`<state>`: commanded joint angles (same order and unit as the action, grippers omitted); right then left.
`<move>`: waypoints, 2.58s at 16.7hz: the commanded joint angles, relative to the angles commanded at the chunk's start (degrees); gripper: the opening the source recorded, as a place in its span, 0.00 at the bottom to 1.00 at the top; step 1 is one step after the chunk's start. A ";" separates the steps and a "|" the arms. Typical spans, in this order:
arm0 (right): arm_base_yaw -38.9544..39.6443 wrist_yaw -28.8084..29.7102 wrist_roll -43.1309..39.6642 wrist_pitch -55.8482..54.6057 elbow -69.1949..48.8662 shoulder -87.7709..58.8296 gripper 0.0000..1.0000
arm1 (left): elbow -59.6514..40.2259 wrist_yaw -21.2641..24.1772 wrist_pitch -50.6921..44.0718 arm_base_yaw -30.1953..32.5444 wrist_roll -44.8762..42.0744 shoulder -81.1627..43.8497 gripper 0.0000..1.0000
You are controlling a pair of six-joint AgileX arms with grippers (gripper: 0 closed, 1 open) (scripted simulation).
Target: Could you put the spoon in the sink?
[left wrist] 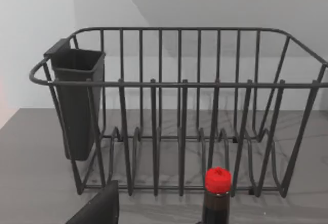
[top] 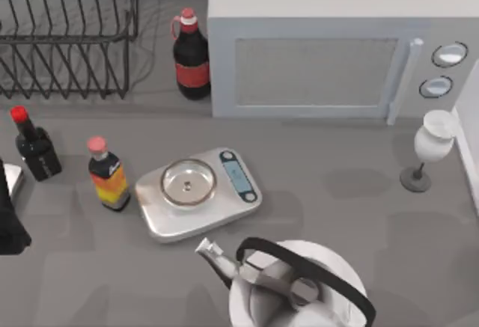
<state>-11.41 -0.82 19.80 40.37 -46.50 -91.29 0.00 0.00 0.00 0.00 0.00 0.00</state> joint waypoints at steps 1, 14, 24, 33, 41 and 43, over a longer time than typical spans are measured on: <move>0.23 0.00 0.10 -3.08 1.91 -1.52 1.00 | 0.00 0.00 0.00 0.00 0.00 0.00 1.00; 0.55 0.20 1.23 -9.77 9.17 -1.82 0.70 | 0.00 0.00 0.00 0.00 0.00 0.00 1.00; 0.55 0.20 1.23 -9.77 9.17 -1.82 0.00 | 0.00 0.00 0.00 0.00 0.00 0.00 1.00; 0.69 -0.21 1.21 -8.86 6.45 1.15 0.00 | 0.00 0.00 0.00 0.00 0.00 0.00 1.00; 1.86 -0.43 5.79 6.81 -3.26 4.89 0.00 | 0.00 0.00 0.00 0.00 0.00 0.00 1.00; 1.21 -0.65 4.89 12.29 -5.51 6.25 0.00 | 0.00 0.00 0.00 0.00 0.00 0.00 1.00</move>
<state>-10.20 -1.48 24.69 52.65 -52.01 -85.05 0.00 0.00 0.00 0.00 0.00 0.00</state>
